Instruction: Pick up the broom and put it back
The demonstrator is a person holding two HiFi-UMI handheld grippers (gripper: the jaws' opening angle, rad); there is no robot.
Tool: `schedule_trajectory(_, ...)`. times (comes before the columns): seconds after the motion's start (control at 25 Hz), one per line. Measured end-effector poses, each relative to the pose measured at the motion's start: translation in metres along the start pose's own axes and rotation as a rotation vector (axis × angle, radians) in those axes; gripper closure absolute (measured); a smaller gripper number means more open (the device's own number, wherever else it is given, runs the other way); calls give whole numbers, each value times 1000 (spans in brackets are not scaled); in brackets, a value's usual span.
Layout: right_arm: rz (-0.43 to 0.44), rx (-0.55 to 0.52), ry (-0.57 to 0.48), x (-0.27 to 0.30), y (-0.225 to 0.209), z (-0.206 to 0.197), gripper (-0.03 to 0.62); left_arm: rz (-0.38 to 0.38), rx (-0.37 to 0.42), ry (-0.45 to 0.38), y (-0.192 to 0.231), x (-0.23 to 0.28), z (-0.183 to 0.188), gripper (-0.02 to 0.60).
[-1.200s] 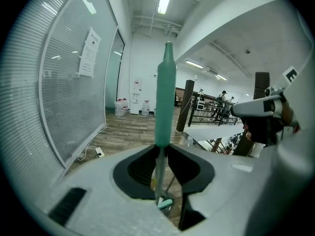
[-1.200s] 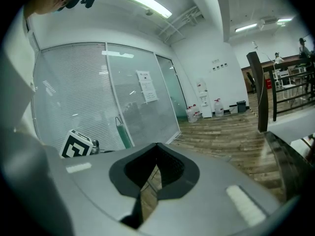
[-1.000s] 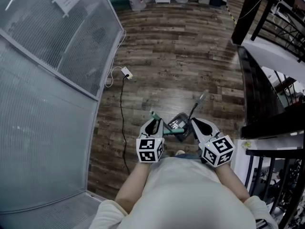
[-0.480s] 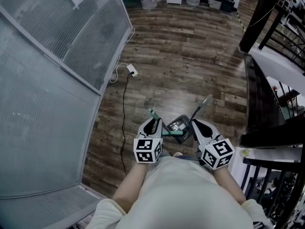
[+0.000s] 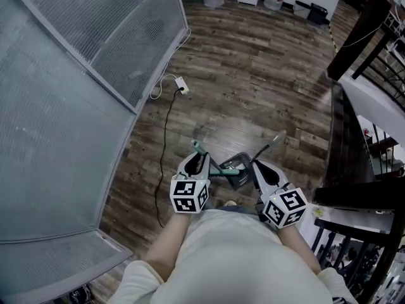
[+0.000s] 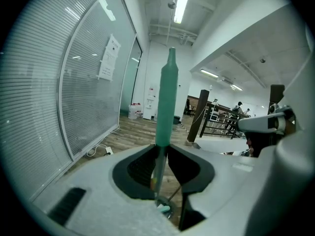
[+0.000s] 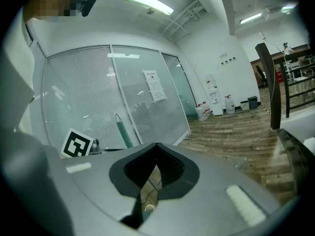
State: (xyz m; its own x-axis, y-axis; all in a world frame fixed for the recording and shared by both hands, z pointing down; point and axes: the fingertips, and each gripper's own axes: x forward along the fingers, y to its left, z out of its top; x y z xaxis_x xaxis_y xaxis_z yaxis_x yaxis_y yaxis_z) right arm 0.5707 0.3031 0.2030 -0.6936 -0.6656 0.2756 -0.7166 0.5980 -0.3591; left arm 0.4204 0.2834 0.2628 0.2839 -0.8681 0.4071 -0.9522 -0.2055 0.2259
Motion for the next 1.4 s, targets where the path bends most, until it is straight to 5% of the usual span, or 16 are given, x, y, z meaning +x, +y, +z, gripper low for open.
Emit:
schedule_trajectory(0.52, 86, -43, 31, 73, 36, 10, 588, 50, -26, -24, 68, -2, 20, 499)
schedule_trajectory(1.4, 226, -109, 86, 257, 133, 45, 588, 168, -98, -86, 263, -12, 85, 499)
